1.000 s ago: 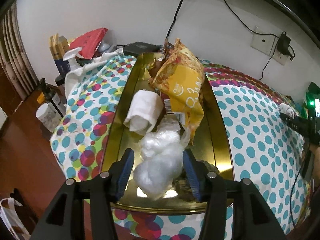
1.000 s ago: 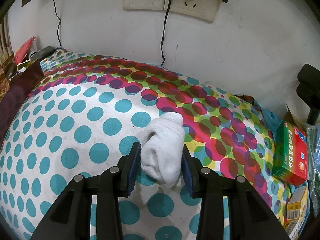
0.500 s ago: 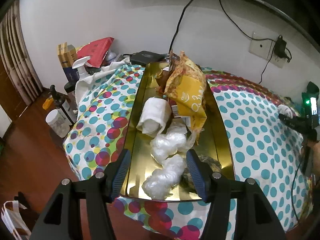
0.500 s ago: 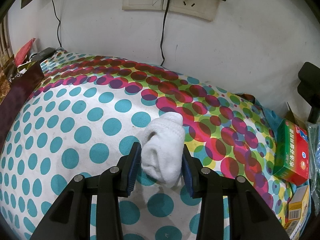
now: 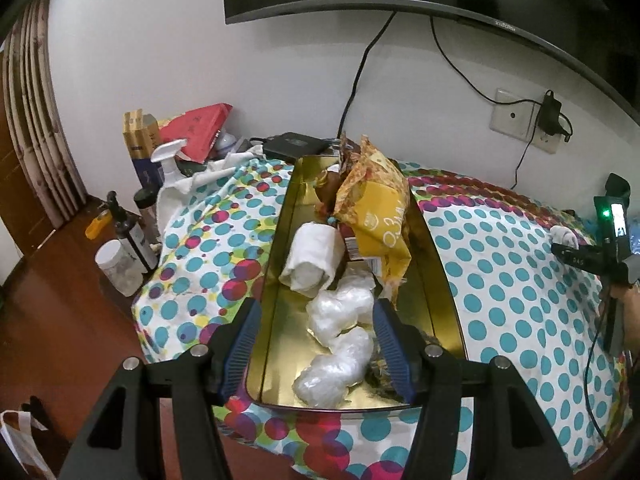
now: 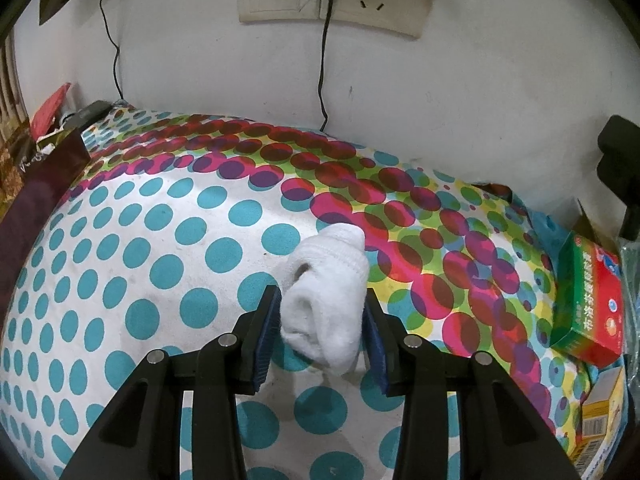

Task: Organize objects
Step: 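Carry the white sock onto the gold tray and release it with the right gripper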

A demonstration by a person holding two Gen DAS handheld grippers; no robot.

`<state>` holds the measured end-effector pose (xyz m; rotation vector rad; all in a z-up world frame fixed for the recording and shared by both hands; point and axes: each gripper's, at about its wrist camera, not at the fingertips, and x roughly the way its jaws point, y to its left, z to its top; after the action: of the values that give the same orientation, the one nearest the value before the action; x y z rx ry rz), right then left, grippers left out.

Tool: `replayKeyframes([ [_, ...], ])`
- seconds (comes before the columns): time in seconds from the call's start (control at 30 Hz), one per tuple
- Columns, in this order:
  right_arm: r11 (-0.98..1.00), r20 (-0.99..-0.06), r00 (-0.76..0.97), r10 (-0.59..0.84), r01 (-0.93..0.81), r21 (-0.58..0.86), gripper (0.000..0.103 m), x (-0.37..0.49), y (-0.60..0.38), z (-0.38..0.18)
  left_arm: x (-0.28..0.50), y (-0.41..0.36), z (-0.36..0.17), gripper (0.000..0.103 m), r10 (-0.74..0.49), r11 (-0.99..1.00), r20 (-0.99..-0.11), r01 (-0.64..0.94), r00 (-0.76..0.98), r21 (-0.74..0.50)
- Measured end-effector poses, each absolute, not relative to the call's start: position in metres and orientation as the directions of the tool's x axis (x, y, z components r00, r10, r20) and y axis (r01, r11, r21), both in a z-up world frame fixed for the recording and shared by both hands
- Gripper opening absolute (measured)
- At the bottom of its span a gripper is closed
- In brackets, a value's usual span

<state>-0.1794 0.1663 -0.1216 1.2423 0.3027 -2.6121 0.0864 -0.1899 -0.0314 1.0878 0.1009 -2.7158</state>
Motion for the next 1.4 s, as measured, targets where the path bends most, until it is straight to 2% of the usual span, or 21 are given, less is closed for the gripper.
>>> replayKeyframes([
  [0.17, -0.939, -0.772, -0.629, -0.092, 0.313, -0.143, 0.026, -0.175, 0.157, -0.122, 0.084, -0.195, -0.034, 0.06, -0.148, -0.977, -0.679, 0.211, -0.719, -0.01],
  [0.43, -0.934, -0.766, -0.639, -0.066, 0.309, -0.177, 0.026, -0.173, 0.153, -0.122, 0.084, -0.2, -0.026, 0.06, -0.128, -0.986, -0.681, 0.166, -0.721, 0.009],
  [0.67, -0.941, -0.77, -0.638, -0.032, 0.279, -0.192, 0.026, -0.174, 0.149, -0.123, 0.105, -0.212, -0.023, 0.06, -0.121, -0.981, -0.685, 0.192, -0.719, -0.029],
  [0.8, -0.953, -0.79, -0.613, 0.001, 0.239, -0.187, 0.025, -0.176, 0.146, -0.122, 0.12, -0.218, -0.021, 0.06, -0.138, -0.98, -0.688, 0.198, -0.712, -0.008],
  [0.93, -0.967, -0.787, -0.613, -0.075, 0.239, -0.094, 0.025, -0.16, 0.132, -0.107, 0.135, -0.226, -0.016, 0.06, -0.173, -0.976, -0.674, 0.219, -0.718, 0.018],
  [1.03, -0.958, -0.77, -0.616, -0.168, 0.287, -0.021, 0.025, -0.141, 0.111, -0.089, 0.143, -0.237, -0.012, 0.06, -0.168, -0.972, -0.668, 0.236, -0.725, -0.012],
  [1.17, -0.903, -0.738, -0.593, -0.323, 0.425, 0.054, 0.025, -0.1, 0.063, -0.055, 0.151, -0.247, -0.01, 0.06, -0.167, -0.964, -0.666, 0.263, -0.726, -0.045],
  [1.4, -0.761, -0.721, -0.475, -0.505, 0.639, 0.113, 0.025, -0.032, -0.026, -0.022, 0.159, -0.255, -0.01, 0.06, -0.185, -0.955, -0.665, 0.292, -0.724, -0.052],
])
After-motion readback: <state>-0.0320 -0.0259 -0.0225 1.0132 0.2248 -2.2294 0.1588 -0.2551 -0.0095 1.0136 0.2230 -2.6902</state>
